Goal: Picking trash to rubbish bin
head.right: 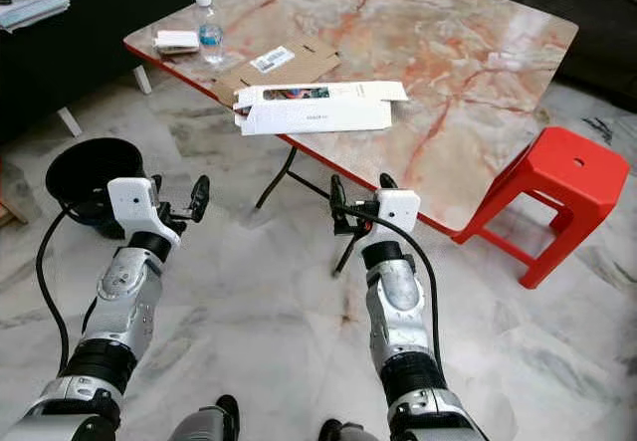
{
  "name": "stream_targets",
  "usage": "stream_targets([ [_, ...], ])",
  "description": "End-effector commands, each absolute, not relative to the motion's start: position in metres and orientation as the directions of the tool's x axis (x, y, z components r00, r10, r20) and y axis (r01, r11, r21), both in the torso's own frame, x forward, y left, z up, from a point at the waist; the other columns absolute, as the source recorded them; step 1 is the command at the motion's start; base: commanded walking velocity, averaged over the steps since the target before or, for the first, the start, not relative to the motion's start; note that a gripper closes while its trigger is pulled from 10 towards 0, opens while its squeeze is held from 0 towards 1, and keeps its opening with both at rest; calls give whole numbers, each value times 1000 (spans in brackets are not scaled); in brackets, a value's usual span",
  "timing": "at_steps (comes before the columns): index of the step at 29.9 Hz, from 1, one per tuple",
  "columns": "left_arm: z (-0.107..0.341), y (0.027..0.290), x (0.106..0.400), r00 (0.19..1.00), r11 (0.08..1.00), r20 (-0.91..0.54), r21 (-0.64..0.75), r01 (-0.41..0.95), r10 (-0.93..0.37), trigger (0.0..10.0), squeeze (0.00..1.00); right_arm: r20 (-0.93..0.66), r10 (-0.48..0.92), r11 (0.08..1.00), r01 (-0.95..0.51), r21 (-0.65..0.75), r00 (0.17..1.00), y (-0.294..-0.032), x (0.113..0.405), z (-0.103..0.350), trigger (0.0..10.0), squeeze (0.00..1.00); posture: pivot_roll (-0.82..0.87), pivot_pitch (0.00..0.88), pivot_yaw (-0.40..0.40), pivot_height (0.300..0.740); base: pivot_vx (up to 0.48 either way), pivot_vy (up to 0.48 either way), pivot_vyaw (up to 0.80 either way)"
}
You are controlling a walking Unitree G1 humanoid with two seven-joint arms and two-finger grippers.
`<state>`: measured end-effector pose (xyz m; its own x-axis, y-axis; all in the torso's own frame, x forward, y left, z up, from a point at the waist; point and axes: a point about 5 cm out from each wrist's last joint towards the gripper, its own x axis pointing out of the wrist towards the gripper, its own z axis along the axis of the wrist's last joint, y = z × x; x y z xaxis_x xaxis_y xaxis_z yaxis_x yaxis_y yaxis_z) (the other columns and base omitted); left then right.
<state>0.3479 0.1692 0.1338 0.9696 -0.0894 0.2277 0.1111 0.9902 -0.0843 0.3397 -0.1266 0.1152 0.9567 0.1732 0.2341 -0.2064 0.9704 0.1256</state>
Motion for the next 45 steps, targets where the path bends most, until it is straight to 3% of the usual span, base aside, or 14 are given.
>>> stream_targets([
  [1, 137, 166, 348, 965, 991, 241, -58, 123, -105, 10000, 0, 228, 177, 970, -208, 122, 957, -126, 339, 114, 10000, 0, 151, 162, -76, 740, 326, 0, 0],
  [45, 141, 159, 350, 953, 985, 269, -58, 160, -139, 10000, 0, 227, 194, 965, -227, 130, 954, -122, 340, 113, 10000, 0, 156, 133, -71, 740, 425, 0, 0],
])
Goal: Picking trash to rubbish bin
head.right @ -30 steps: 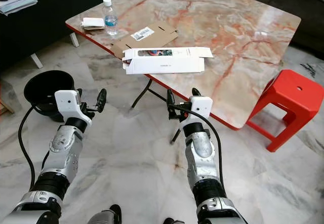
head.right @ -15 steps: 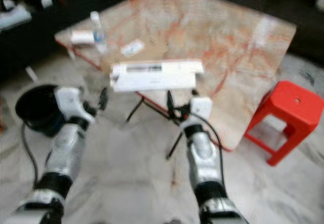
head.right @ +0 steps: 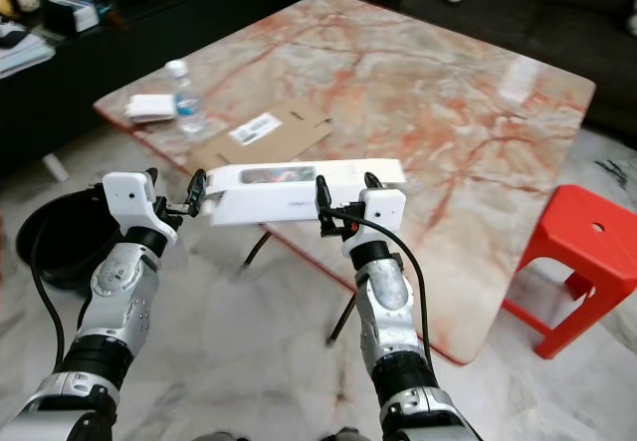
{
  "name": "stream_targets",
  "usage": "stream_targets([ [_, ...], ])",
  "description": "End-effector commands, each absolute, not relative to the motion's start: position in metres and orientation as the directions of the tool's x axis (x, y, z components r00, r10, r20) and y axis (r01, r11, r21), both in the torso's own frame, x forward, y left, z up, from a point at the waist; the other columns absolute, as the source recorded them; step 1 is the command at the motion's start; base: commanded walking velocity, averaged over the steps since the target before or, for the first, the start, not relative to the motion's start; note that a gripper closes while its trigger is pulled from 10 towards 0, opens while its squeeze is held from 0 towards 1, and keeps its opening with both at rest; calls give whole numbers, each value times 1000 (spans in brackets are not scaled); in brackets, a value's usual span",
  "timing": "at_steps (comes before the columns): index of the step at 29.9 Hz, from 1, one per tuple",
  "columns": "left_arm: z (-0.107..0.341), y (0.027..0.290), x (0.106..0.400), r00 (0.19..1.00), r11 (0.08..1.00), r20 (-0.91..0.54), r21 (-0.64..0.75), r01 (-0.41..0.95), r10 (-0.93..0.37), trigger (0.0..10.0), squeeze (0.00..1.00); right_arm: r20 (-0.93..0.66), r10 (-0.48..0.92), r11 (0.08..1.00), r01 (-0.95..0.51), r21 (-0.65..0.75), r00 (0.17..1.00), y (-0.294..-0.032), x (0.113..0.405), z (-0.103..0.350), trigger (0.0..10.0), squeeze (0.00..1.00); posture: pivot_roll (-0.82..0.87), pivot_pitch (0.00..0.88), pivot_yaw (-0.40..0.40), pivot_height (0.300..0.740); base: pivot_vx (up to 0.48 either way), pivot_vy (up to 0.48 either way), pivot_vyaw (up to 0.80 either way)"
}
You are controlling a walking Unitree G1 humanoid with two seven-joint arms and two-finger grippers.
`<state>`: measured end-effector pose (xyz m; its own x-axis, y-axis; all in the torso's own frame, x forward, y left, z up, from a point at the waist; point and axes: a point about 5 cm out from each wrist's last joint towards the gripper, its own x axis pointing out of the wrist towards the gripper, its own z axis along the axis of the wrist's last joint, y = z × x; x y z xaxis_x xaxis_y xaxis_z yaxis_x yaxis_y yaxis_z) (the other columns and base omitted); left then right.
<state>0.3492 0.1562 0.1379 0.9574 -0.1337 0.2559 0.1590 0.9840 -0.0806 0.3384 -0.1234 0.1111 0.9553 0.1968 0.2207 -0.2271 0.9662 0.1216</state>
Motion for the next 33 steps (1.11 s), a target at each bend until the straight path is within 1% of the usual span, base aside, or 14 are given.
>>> stream_targets([
  [1, 141, 158, 349, 952, 985, 273, -58, 163, -142, 10000, 0, 226, 193, 965, -226, 131, 955, -122, 339, 113, 10000, 0, 156, 133, -71, 740, 0, 0, 0],
  [12, 141, 157, 349, 952, 985, 270, -54, 164, -144, 10000, 0, 219, 183, 967, -216, 135, 958, -124, 338, 110, 10000, 0, 154, 159, -73, 740, 0, 0, 0],
  [28, 137, 161, 346, 956, 986, 259, -53, 156, -137, 10000, 0, 217, 191, 965, -223, 135, 957, -123, 338, 110, 10000, 0, 153, 163, -79, 740, 0, 0, 0],
  [33, 134, 158, 343, 955, 983, 256, -61, 172, -151, 10000, 0, 215, 193, 965, -225, 134, 957, -123, 338, 110, 10000, 0, 153, 164, -80, 740, 0, 0, 0],
])
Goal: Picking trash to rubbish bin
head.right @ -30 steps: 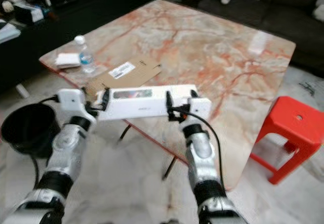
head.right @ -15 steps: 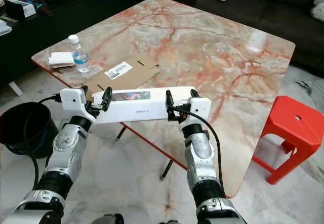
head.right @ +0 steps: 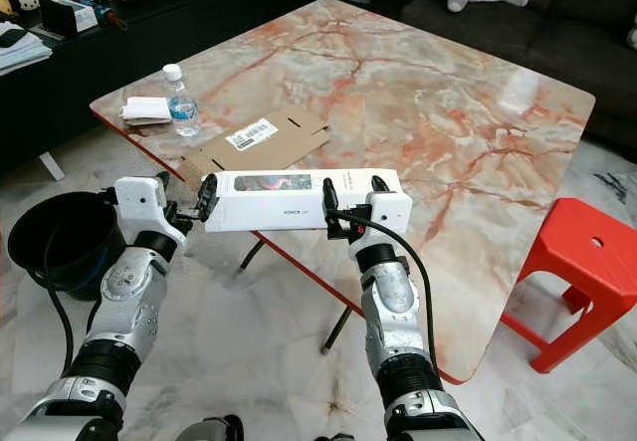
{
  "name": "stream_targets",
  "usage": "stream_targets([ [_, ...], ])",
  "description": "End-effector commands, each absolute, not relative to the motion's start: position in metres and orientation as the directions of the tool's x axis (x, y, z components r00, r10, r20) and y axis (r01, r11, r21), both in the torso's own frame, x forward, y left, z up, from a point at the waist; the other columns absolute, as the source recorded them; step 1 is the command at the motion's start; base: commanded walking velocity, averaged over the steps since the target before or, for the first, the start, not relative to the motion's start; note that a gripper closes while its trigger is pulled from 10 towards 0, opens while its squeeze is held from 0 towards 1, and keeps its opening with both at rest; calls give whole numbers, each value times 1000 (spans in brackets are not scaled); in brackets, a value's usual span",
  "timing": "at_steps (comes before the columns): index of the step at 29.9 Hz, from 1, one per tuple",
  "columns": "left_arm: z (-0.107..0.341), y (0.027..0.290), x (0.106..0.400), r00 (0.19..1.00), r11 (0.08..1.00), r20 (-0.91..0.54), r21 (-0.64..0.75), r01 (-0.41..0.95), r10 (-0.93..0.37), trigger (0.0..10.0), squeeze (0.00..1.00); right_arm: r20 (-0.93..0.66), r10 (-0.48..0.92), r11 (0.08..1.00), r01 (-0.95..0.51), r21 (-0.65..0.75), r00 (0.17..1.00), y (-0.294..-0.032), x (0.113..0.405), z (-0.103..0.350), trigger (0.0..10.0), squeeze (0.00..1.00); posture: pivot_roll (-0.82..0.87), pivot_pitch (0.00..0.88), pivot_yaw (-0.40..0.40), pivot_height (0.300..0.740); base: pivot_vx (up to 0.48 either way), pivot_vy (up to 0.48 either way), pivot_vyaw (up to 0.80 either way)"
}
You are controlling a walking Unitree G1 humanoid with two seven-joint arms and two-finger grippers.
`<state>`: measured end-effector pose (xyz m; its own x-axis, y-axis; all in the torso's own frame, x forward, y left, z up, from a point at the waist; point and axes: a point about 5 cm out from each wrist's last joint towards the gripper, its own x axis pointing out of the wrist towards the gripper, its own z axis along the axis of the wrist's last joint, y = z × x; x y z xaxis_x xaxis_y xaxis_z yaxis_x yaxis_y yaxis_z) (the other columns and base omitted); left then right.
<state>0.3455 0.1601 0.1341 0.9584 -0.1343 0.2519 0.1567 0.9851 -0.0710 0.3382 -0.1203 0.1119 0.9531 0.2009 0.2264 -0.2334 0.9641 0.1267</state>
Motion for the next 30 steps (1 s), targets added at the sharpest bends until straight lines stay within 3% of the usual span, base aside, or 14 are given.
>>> stream_targets([
  [1, 132, 155, 340, 952, 979, 258, -73, 192, -167, 10000, 0, 216, 194, 965, -226, 134, 957, -123, 338, 110, 10000, 0, 153, 165, -81, 740, 0, 0, 0],
  [8, 123, 146, 329, 935, 926, 246, -215, 309, -255, 10000, 0, 215, 199, 964, -230, 134, 956, -122, 337, 110, 10000, 0, 155, 168, -87, 740, 0, 0, 0],
  [12, 122, 146, 327, 935, 926, 245, -214, 311, -257, 10000, 0, 214, 200, 964, -231, 134, 956, -122, 337, 109, 10000, 0, 155, 168, -87, 740, 0, 0, 0],
  [19, 117, 168, 314, 956, 901, 222, -346, 261, -192, 10000, 0, 214, 210, 962, -241, 131, 954, -120, 338, 110, 10000, 0, 161, 169, -92, 740, 0, 0, 0],
  [24, 111, 187, 301, 970, 909, 192, -359, 213, -151, 10000, 0, 212, 208, 962, -239, 133, 955, -121, 338, 110, 10000, 0, 171, 171, -94, 740, 0, 0, 0],
  [30, 105, 192, 303, 974, 906, 163, -368, 209, -158, 10000, 0, 209, 220, 959, -250, 133, 953, -117, 340, 111, 10000, 0, 180, 167, -104, 740, 0, 0, 0],
])
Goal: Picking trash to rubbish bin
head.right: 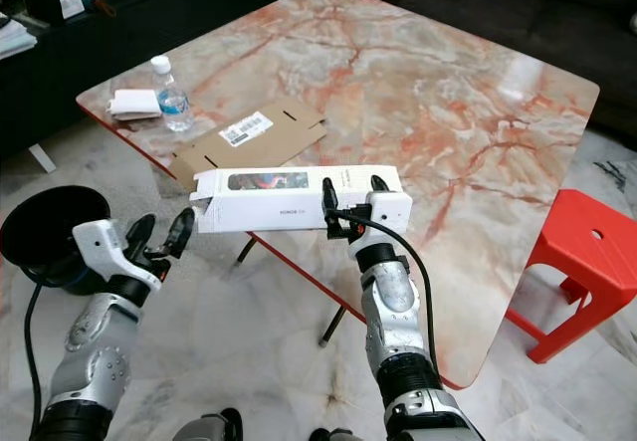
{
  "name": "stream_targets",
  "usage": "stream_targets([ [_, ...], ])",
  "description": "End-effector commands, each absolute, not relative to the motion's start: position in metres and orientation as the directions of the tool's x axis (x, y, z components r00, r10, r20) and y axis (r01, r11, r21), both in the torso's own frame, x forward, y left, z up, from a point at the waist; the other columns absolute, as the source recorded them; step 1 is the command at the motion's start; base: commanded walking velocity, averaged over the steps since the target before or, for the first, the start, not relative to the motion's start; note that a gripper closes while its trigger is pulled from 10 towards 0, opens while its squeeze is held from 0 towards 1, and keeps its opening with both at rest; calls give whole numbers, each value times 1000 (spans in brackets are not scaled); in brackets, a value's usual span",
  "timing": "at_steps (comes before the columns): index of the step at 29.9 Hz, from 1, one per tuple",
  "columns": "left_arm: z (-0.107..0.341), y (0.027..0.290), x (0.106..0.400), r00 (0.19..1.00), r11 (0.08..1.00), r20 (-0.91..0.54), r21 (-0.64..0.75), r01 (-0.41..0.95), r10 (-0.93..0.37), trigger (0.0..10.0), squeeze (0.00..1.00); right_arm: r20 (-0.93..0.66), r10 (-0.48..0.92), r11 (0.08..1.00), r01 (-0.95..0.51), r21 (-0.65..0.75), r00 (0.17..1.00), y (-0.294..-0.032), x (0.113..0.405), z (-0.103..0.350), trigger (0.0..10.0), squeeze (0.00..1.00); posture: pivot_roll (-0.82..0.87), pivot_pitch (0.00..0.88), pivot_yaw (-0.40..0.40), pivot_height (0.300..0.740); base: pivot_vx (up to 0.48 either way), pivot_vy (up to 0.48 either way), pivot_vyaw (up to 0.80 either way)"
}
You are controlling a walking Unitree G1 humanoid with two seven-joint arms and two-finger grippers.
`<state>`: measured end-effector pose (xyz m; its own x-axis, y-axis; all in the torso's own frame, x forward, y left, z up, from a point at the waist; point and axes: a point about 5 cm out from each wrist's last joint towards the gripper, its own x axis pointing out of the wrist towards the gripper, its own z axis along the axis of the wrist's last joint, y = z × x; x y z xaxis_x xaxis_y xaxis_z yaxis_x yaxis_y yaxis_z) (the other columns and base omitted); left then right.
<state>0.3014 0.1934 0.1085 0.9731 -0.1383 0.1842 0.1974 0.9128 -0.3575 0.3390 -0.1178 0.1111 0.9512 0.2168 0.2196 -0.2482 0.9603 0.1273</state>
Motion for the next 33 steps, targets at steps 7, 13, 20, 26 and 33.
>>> stream_targets([
  [7, 96, 193, 309, 977, 897, 115, -389, 209, -178, 10000, 0, 217, 217, 960, -249, 132, 952, -119, 341, 112, 10000, 0, 173, 160, -106, 740, 0, 0, 0],
  [13, 92, 194, 314, 976, 883, 97, -417, 217, -194, 10000, 0, 218, 212, 961, -244, 131, 953, -120, 340, 112, 10000, 0, 171, 161, -108, 740, 0, 0, 0],
  [20, 91, 192, 320, 971, 869, 102, -435, 238, -215, 10000, 0, 221, 210, 961, -242, 131, 952, -120, 341, 113, 10000, 0, 169, 163, -111, 740, 0, 0, 0],
  [26, 92, 182, 324, 953, 831, 113, -468, 301, -282, 10000, 0, 219, 209, 962, -241, 132, 953, -120, 341, 113, 10000, 0, 169, 163, -111, 740, 0, 0, 0],
  [33, 94, 173, 328, 936, 806, 129, -478, 348, -328, 10000, 0, 219, 206, 962, -238, 132, 954, -121, 341, 113, 10000, 0, 165, 163, -111, 740, 0, 0, 0],
])
